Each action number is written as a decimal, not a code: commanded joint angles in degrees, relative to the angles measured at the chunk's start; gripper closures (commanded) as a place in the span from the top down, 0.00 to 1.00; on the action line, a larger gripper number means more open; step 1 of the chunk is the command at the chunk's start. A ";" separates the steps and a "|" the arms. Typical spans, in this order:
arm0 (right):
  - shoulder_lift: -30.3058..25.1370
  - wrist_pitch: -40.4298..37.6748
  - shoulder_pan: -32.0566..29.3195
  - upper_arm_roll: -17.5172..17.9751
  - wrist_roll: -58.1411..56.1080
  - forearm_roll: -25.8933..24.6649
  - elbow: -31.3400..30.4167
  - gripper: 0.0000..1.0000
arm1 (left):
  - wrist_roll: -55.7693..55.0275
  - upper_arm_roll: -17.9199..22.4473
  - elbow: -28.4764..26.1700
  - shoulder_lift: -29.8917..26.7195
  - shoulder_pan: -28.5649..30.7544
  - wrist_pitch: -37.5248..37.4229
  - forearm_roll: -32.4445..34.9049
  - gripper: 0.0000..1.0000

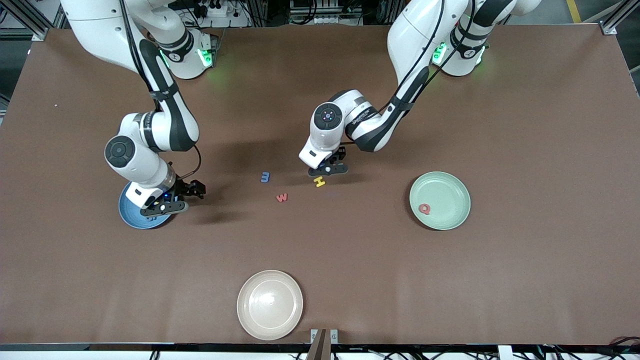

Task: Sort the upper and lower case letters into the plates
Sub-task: 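Release the yellow c on the blue plate while the left gripper grasps the M, then lift the blue M with the left gripper while the right gripper reaches the E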

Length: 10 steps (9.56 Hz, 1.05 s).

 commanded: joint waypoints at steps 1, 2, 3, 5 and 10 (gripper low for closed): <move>-1.70 0.43 2.22 0.03 5.86 1.07 -1.76 1.00 | -0.54 1.68 2.79 2.14 -0.62 -0.18 1.11 0.65; -1.70 0.43 3.11 0.03 7.55 1.07 -1.68 1.00 | -0.62 1.69 2.79 2.57 -0.71 -0.18 1.11 0.65; -1.61 0.43 3.38 0.03 8.18 1.07 -1.59 1.00 | -0.71 1.69 2.79 2.67 -0.80 -0.18 1.19 0.65; -1.61 0.43 4.43 0.29 10.36 1.16 -1.50 1.00 | -1.06 1.69 2.79 2.84 -0.98 -0.18 1.11 0.62; -1.00 0.60 10.32 0.29 19.85 1.16 -1.50 1.00 | -1.42 1.69 2.88 2.75 -1.42 -0.27 0.84 0.37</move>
